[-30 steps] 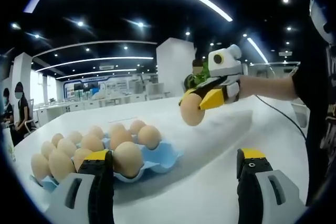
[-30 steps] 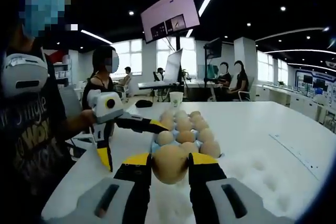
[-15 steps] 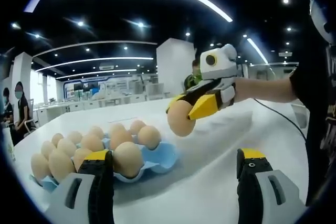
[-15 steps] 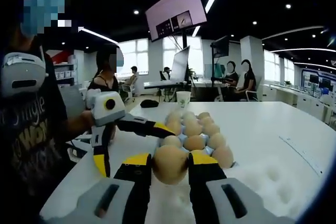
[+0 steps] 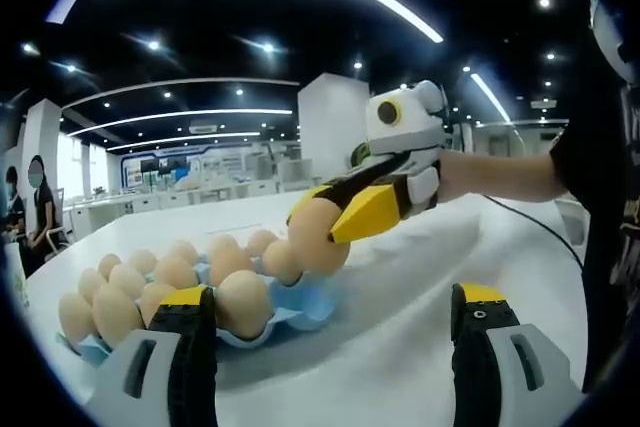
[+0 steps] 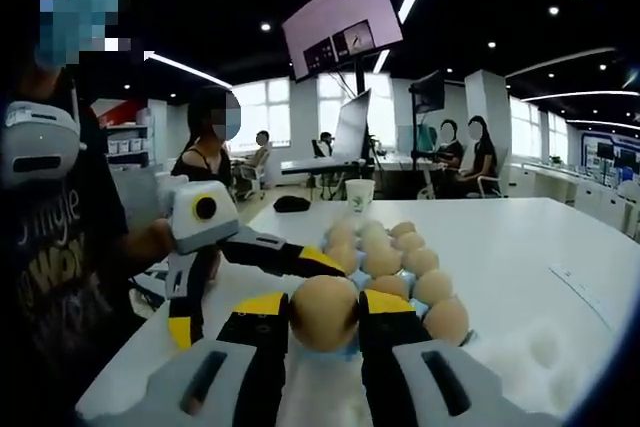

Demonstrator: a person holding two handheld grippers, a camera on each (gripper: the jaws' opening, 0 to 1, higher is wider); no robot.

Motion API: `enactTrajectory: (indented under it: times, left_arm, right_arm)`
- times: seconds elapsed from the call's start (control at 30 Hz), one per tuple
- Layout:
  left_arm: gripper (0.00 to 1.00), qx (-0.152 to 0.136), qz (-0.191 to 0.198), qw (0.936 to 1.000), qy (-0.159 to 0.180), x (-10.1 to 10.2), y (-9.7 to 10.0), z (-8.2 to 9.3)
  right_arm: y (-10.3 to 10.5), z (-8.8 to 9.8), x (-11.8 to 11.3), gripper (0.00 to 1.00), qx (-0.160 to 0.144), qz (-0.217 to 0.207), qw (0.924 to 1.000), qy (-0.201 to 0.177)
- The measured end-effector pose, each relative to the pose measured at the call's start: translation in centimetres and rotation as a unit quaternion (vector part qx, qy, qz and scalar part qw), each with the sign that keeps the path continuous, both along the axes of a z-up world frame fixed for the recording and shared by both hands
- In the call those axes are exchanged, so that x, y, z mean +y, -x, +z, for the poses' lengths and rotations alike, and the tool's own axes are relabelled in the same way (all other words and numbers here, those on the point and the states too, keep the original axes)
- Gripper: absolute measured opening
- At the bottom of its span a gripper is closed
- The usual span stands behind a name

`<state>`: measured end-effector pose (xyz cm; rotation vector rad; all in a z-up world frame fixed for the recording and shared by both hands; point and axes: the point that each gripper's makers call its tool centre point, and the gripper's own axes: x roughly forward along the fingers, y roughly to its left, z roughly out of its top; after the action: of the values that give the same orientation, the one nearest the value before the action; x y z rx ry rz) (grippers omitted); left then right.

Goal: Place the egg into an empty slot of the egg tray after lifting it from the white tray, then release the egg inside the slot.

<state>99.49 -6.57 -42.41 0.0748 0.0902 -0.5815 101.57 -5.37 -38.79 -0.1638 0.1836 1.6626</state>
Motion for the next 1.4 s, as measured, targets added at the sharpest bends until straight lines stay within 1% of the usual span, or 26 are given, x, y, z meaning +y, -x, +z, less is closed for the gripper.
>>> enactTrajectory:
  times: [0.23, 0.37, 0.43, 0.63, 0.87, 1.07, 1.13, 1.17, 1.23, 1.3, 1.4]
  left_arm:
    - [1.00, -0.001, -0.001, 1.0000, 0.003, 0.0, 0.0, 0.1]
    - [1.00, -0.002, -0.001, 1.0000, 0.004, 0.0, -0.1, 0.1]
    - [1.00, -0.002, -0.002, 1.0000, 0.004, 0.0, -0.1, 0.2]
    - [1.00, -0.002, -0.003, 1.0000, 0.005, 0.1, -0.1, 0.2]
    - [1.00, -0.001, -0.003, 1.0000, 0.002, 0.2, -0.2, 0.2]
    - [1.00, 0.000, -0.002, 1.0000, 0.000, 0.2, -0.2, 0.1]
    - [1.00, 0.001, -0.003, 1.0000, -0.001, 0.3, -0.3, 0.1]
    - [1.00, 0.001, -0.002, 1.0000, -0.001, 0.3, -0.3, 0.1]
    - [1.00, 0.001, -0.001, 1.0000, -0.004, 0.3, -0.3, 0.0]
    - [1.00, 0.001, 0.000, 1.0000, -0.009, 0.3, -0.4, -0.1]
    - [1.00, 0.001, 0.003, 0.9999, -0.016, 0.3, -0.4, -0.2]
  right_arm:
    - [0.4, -1.3, 1.1, 0.29, -0.011, 0.009, 0.9997, 0.020]
    - [0.3, -1.8, 1.1, 0.29, -0.006, 0.011, 0.9996, 0.026]
    - [0.2, -2.4, 1.0, 0.29, -0.006, 0.010, 0.9993, 0.035]
    - [-0.6, -3.1, 0.7, 0.29, 0.001, -0.005, 0.9992, 0.039]
    - [-0.8, -4.1, 0.9, 0.29, -0.025, -0.006, 0.9979, 0.059]
    - [-1.1, -4.1, 0.8, 0.29, -0.025, -0.008, 0.9982, 0.054]
    - [-1.0, -4.2, 0.8, 0.29, -0.043, -0.002, 0.9977, 0.053]
    - [-1.0, -4.3, 0.8, 0.30, -0.063, 0.001, 0.9966, 0.054]
    - [-0.9, -4.2, 0.8, 0.30, -0.059, 0.001, 0.9970, 0.051]
    - [-0.8, -4.2, 0.8, 0.31, -0.068, 0.004, 0.9965, 0.050]
    - [-0.7, -4.2, 0.7, 0.32, -0.071, 0.005, 0.9961, 0.052]
